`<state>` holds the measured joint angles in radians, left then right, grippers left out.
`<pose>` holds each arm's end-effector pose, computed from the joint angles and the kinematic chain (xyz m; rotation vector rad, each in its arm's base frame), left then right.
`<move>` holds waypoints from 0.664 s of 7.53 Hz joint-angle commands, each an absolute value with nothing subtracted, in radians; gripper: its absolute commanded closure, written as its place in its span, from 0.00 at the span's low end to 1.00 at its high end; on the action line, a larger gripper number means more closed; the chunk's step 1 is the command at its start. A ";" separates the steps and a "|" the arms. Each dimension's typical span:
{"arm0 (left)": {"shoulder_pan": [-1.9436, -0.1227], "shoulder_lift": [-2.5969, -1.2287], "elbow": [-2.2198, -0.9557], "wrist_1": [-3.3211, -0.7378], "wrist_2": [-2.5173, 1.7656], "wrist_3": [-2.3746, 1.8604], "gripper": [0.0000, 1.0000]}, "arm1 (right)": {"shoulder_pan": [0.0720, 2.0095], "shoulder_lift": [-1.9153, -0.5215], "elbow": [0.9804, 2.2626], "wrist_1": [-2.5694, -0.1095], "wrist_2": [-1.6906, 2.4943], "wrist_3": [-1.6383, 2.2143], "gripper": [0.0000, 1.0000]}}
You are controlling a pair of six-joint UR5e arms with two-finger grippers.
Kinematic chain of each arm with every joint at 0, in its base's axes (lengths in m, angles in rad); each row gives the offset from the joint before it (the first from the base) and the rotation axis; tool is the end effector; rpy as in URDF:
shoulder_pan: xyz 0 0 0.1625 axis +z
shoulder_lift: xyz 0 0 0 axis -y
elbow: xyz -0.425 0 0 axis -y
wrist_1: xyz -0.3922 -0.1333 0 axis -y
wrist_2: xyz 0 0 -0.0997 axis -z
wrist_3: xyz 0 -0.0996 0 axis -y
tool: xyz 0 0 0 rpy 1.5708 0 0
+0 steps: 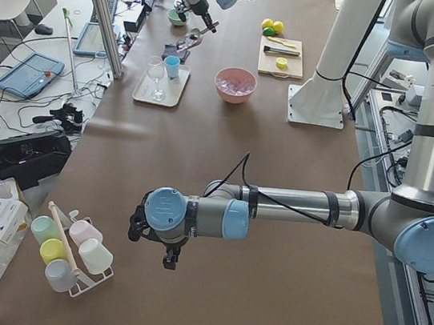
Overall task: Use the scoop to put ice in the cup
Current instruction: 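Tilt the scoop with the right gripper to pour ice into the blue cup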
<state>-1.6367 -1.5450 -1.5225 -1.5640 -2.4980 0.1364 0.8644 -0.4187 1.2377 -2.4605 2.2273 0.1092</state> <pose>-0.0848 -0.4701 0.6840 0.0190 0.9295 0.0278 -0.4317 -0.6176 0.1345 -0.3271 -0.5831 -0.5519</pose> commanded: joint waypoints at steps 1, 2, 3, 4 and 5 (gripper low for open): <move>-1.643 -1.543 -1.522 -1.563 -2.496 0.137 0.02 | 0.864 -0.416 1.236 -2.476 2.227 0.104 1.00; -1.646 -1.543 -1.522 -1.562 -2.493 0.135 0.02 | 0.864 -0.416 1.236 -2.480 2.227 0.103 1.00; -1.647 -1.543 -1.520 -1.562 -2.490 0.133 0.02 | 0.864 -0.416 1.238 -2.480 2.227 0.103 1.00; -1.649 -1.545 -1.523 -1.562 -2.490 0.129 0.02 | 0.864 -0.417 1.238 -2.480 2.227 0.103 1.00; -1.652 -1.543 -1.554 -1.559 -2.488 0.127 0.02 | 0.864 -0.417 1.238 -2.480 2.227 0.103 1.00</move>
